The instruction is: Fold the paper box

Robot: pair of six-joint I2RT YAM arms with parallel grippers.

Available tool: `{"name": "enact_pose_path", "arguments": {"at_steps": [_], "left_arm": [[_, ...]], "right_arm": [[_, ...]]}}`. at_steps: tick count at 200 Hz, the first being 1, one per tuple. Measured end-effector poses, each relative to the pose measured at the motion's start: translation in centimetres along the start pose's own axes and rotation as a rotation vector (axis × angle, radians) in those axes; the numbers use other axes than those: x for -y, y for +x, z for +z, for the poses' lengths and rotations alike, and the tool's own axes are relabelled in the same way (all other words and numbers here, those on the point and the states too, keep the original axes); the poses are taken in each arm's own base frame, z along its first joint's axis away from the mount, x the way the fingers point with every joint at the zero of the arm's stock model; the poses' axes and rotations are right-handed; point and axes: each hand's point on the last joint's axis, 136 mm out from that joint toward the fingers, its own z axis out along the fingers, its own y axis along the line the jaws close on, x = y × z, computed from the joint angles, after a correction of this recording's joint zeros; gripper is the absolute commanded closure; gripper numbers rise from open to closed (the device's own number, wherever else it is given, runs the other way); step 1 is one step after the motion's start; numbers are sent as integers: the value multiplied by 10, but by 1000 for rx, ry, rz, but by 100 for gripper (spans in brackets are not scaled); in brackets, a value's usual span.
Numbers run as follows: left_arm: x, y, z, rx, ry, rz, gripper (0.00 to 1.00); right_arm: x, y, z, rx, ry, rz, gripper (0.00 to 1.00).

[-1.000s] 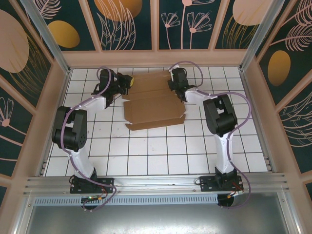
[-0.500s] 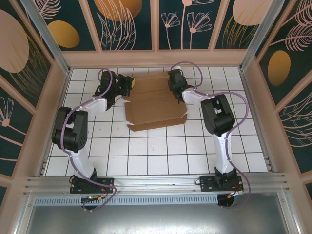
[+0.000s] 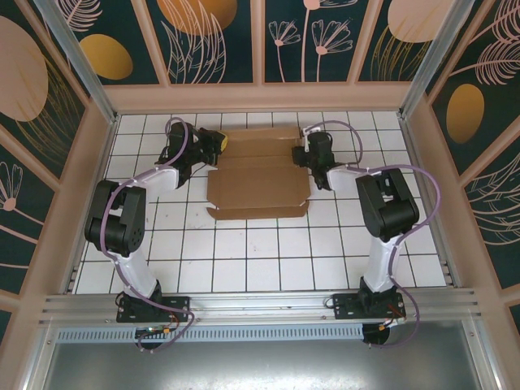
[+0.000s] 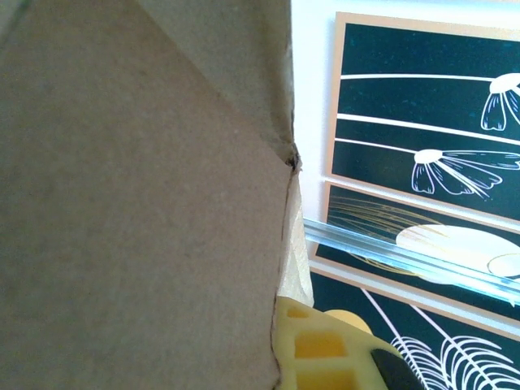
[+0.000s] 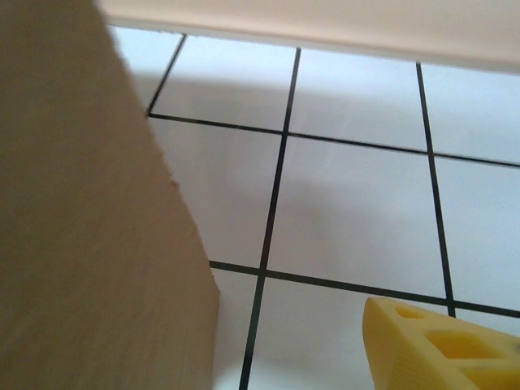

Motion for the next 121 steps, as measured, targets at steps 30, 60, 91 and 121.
{"name": "enact_pose_path", "arguments": {"at_steps": [30,60,91,121], "left_arm": [[0,1,0,-6,0,4,100],[0,1,0,-9,0,7,100],[1,1,0,-10,1,11,100],[1,2,0,-15,3,15,100]], "right_arm": [[-2,-11,-14,81,-50,-46,36],[-2,-26,-20,157,-106,-67,35],[-7,-28,-21,169,-131,-106,38],[-18,-28,-12,152,-141,-147,45]]}}
